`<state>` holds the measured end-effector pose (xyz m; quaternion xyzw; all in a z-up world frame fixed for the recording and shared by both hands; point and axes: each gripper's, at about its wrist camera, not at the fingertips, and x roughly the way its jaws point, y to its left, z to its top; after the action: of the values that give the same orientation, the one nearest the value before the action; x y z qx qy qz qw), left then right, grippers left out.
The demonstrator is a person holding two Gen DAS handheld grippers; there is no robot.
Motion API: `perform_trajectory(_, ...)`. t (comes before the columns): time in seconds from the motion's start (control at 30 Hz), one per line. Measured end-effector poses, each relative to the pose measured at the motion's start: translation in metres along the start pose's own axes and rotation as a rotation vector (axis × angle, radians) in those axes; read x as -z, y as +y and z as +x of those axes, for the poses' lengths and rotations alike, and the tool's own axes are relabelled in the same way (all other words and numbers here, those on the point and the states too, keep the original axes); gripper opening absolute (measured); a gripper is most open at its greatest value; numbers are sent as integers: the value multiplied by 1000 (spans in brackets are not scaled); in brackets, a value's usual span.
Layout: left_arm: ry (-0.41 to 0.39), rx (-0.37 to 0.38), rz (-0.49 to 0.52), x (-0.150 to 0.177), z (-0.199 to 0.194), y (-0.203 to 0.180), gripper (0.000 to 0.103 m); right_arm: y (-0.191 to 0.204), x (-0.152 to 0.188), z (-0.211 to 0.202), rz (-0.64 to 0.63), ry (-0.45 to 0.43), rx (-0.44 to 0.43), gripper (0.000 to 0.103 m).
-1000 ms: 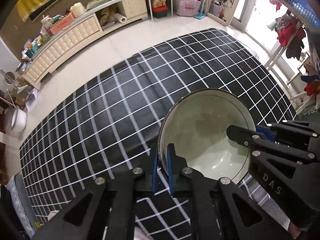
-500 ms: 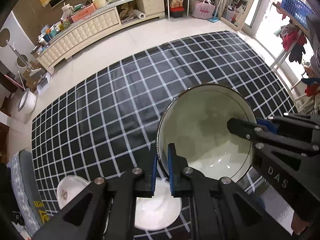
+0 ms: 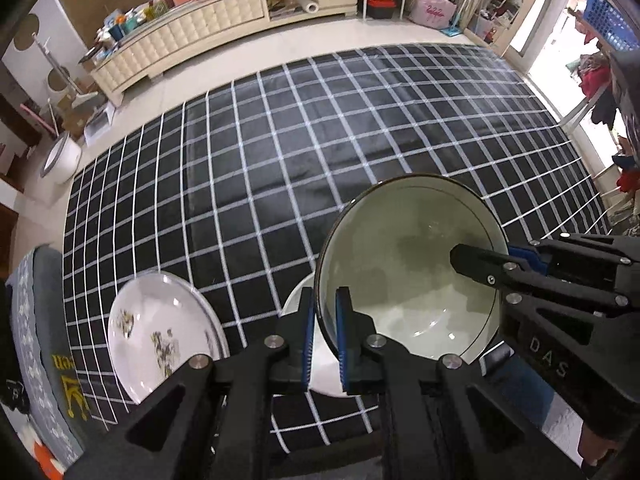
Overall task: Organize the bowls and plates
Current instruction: 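Carry the floral bowl over and lower it into the cream bowl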
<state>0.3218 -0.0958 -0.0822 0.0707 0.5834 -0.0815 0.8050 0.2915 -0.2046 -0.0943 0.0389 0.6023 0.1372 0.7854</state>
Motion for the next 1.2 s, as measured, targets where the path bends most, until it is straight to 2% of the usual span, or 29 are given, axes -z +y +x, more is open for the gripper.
perform_trajectory(0.27, 49, 17, -35, 24, 25, 20, 9, 20, 12, 28, -29, 52, 6, 13)
perform_trajectory(0.6, 91, 49, -74, 39, 45, 34, 9, 24, 16, 44, -44, 82, 30, 13)
perform_trajectory(0.73, 80, 39, -69, 44, 49, 35, 8, 30, 18, 50, -54, 84, 39, 13)
perform_trajectory(0.97, 91, 80, -103, 45, 49, 43, 8, 27, 15, 45, -31, 75, 24, 13)
perform_trajectory(1.1, 77, 90, -116, 45, 44, 43, 8, 30, 17, 40, -55, 56, 46, 13)
perform_trajectory(1.2, 53, 69, -98, 47, 38, 42, 15, 37, 21, 40, -97, 49, 94, 14)
